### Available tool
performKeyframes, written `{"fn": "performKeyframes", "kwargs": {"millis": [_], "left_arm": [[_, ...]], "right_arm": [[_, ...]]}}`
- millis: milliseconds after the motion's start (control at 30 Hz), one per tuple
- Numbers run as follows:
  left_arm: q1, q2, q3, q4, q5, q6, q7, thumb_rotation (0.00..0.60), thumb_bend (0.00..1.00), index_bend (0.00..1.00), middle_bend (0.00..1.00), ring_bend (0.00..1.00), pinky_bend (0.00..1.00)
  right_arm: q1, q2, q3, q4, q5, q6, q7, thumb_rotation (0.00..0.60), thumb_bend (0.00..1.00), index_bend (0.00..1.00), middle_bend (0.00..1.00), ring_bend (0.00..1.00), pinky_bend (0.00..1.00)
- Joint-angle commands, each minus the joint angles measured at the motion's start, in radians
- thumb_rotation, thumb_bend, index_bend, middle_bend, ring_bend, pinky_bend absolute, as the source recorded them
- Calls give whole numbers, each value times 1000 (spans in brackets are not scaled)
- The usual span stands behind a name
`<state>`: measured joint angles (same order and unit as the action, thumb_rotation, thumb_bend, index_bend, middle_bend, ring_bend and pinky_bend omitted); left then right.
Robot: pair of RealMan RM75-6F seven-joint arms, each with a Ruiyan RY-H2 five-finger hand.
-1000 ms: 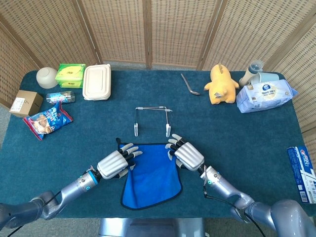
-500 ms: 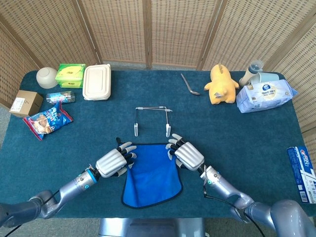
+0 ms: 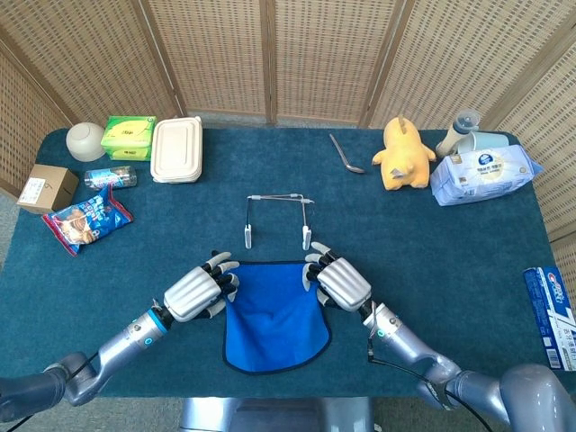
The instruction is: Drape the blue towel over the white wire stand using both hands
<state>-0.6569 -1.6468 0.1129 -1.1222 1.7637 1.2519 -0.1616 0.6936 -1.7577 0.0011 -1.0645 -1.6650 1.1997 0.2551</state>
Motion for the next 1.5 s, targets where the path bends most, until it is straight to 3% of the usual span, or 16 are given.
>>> {"fn": "performKeyframes", "kwargs": {"millis": [33, 333, 833, 1133, 1500], "left_arm": [[14, 24, -12, -28, -8, 28, -3, 600, 611, 825, 406, 192, 99], [29, 90, -53, -117, -18, 97, -11, 600, 610, 833, 423, 206, 101], [23, 215, -173, -272, -73, 154, -21, 600, 610, 835, 432, 210, 102], [-10, 261, -267, -313, -147, 128, -54, 600, 609, 836, 435, 210, 105], [-72, 276, -377, -300, -226, 80, -99, 600, 610, 836, 435, 210, 108]], "right_arm": [[-2, 26, 30, -57, 28, 1, 0, 600, 521, 951, 451, 254, 124], [-7, 110, 97, -222, 97, -7, -17, 600, 524, 962, 463, 262, 125], [-2, 283, 234, -478, 223, -29, -89, 600, 523, 967, 466, 265, 125], [35, 365, 339, -557, 333, -79, -141, 600, 524, 970, 468, 271, 125], [90, 420, 438, -573, 474, -145, -181, 600, 525, 971, 470, 277, 125]]}}
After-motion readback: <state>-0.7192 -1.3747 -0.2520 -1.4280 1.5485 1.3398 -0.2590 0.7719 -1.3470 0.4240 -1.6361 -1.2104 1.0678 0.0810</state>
